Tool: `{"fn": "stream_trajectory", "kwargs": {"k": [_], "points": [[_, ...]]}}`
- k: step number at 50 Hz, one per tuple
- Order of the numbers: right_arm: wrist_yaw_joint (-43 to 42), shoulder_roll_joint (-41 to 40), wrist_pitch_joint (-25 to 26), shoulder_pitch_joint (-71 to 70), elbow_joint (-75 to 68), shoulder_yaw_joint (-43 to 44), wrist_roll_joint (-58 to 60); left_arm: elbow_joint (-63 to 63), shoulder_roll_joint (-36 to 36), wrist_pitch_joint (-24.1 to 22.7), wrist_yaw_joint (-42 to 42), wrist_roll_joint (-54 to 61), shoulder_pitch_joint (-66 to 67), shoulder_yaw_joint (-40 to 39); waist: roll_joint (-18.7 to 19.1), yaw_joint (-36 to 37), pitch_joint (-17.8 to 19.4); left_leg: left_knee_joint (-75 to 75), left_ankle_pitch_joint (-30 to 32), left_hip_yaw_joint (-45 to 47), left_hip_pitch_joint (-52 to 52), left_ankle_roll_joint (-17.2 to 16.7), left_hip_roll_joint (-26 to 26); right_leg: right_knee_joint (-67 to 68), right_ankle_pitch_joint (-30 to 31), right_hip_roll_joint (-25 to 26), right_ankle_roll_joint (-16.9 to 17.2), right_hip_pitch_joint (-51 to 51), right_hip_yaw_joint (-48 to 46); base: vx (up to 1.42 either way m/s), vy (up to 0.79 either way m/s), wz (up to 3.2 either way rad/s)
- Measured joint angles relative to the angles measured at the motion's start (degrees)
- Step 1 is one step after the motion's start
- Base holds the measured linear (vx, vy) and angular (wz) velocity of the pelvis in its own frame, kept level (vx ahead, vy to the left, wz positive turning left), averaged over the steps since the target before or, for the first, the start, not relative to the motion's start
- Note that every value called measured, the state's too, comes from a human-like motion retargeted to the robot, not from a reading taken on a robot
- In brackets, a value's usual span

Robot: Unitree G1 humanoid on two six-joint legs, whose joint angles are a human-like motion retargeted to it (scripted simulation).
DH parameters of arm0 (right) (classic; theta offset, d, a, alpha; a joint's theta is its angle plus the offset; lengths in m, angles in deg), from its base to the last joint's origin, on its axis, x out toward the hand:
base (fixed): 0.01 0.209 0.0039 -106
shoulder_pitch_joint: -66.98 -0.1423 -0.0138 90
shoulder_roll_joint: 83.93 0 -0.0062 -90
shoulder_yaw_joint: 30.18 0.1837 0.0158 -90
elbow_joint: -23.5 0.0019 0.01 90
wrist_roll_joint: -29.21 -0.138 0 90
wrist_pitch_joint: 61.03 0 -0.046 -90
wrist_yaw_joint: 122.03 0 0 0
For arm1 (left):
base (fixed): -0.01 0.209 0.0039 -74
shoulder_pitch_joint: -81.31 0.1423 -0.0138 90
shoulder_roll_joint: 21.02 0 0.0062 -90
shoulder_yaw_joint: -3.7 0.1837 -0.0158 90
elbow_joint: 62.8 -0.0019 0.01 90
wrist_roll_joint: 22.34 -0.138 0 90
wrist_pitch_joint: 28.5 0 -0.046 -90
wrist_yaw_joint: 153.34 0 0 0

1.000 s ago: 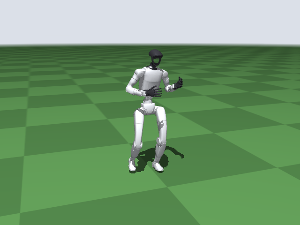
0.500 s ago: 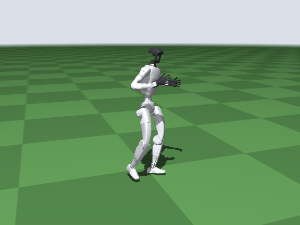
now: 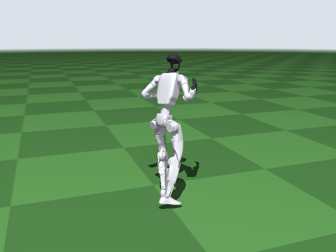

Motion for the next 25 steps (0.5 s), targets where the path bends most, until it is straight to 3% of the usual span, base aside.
{"fn": "stream_trajectory", "kwargs": {"k": [3, 5, 10, 13, 17, 21, 23, 25], "points": [[3.1, -1.8, 1.5, 1.2, -0.5, -2.7, 1.0, -0.9, 1.1, 2.1, -0.7, -9.9, 0.1, -2.9, 1.9, -0.3, -0.1, -7.2, 2.5, 7.0, 6.3, -3.1, 2.1, 9.0, 2.8, 2.8, -0.5, -1.2, 4.3, 0.35, 0.23, 2.74], [4.4, -1.9, 2.7, 0.1, -2.9, -4.3, 2.9, -1.9, 3.7, 2.6, 0.0, -12.1, -3.0, -2.2, 3.3, -1.4, 1.7, -6.4, 0.4, 5.3, 8.5, -3.2, 3.5, 19.1, -0.5, 4.8, -0.9, -4.1, 9.5, 0.35, 0.17, 2.7], [-2.7, -4.2, 2.5, -4.6, -16.6, -10.5, 3.4, -12.7, 5.7, 0.5, 8.5, -15.3, -28.4, 8.9, 3.3, -5.4, 8.4, 0.4, -8.5, -13.0, 6.7, 1.8, -1.1, 38.7, -16.9, 2.2, -2.2, -15.4, 14.9, 0.3, 0.13, 3.11], [-2.2, -3.3, 0.5, 0.1, -15.1, -7.9, 1.4, -12.2, 4.7, -0.8, 10.2, -18.6, -43.5, 11.8, 5.7, -9.8, 9.8, 5.9, -10.6, -22.3, 5.9, 0.9, -1.8, 40.1, -21.6, 3.8, -2.7, -20.3, 16.6, 0.54, 0.09, 3.24], [2.8, 2.6, -0.8, 8.3, -4.6, -1.4, -5.7, -7.4, 4.5, -2.4, 13.6, -24.0, -56.8, 8.6, 11.1, -16.4, 8.1, -4.7, -1.7, -30.1, 13.2, -4.7, 0.4, 27.1, -22.1, 7.9, -1.7, -23.0, 13.5, 0.82, 0.04, 2.29], [5.5, 7.4, -0.3, 11.3, -1.7, 0.8, -6.6, -5.2, 6.0, -3.3, 16.6, -28.6, -55.9, 5.9, 13.1, -20.6, 4.8, -10.9, 14.6, -31.9, 20.2, -8.8, 1.7, 4.6, -16.6, 10.5, 0.1, -19.8, 6.9, 1.0, -0.12, 1.54], [5.7, 8.3, 1.1, 9.5, -3.8, -0.4, -1.8, -4.5, 7.0, -2.5, 16.1, -31.1, -50.8, 5.8, 11.5, -20.9, 4.9, -11.0, 22.1, -32.3, 24.7, -7.7, 0.5, -3.4, -12.9, 11.1, 0.8, -15.5, 6.2, 1.05, -0.23, 1.1], [5.2, 8.1, 2.1, 5.4, -7.0, -3.2, 3.5, -4.4, 7.4, -1.1, 13.0, -31.9, -44.3, 6.8, 7.8, -19.6, 6.2, -1.5, 23.0, -32.0, 25.3, -4.3, -2.6, -6.0, -9.0, 9.9, 0.5, -10.6, 7.9, 1.03, -0.25, 0.75]]}}
